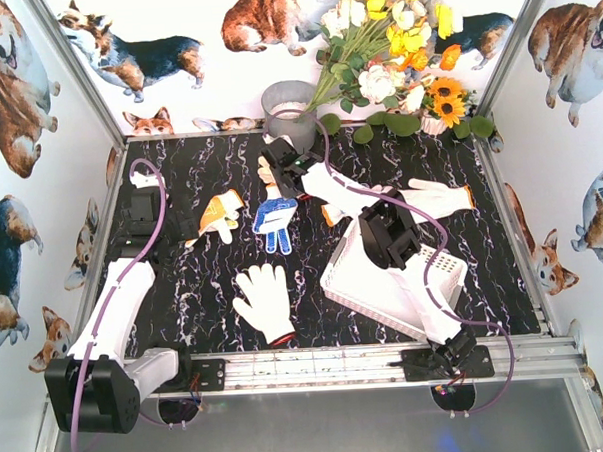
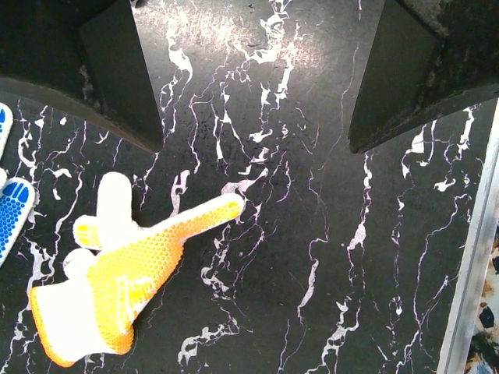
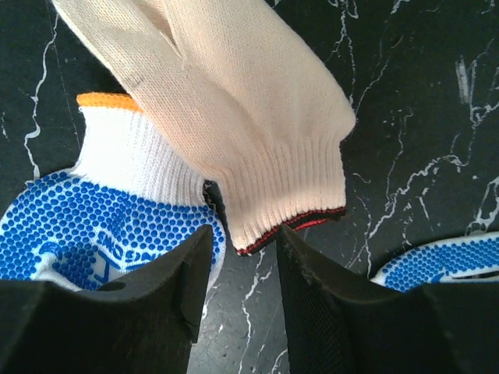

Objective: Put the gloves into the storage basket
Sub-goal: Pick up the glove from the center of the board.

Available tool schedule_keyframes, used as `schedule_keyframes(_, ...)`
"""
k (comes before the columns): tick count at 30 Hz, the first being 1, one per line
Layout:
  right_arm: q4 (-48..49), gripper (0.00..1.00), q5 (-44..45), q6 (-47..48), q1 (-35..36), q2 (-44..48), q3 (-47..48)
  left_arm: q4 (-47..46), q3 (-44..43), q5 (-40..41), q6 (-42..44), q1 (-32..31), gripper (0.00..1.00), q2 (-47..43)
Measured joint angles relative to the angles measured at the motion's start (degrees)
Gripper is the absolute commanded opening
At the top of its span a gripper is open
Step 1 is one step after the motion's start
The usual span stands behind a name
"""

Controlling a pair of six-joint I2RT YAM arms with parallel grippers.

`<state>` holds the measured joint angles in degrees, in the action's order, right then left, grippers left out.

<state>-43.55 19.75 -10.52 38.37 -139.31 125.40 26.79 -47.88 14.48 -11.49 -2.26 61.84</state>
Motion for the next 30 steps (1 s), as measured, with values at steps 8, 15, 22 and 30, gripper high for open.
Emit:
schedule_keyframes(8,-0.4,0.24,-0.6,0.0,-0.2,-3.0,1.9,0.0,0.0,1.2,0.2,0.0,1.0,0.4)
schedule_keyframes(15,-1.1,0.0,0.3,-0.1,-0.3,-3.7,2.4,0.0,0.0,2.0,0.3,0.0,1.0,0.5)
schedule_keyframes(22,-3.1,0.0,-2.0,-1.9,-0.5,1.0,-0.2,0.0,0.0,2.5,0.8,0.0,1.0,0.3)
schedule_keyframes(30,-6.1,0.0,-13.6,-10.6,-1.4,19.0,-4.2,-1.7,1.0,-3.2,2.2,0.0,0.97,-3.2)
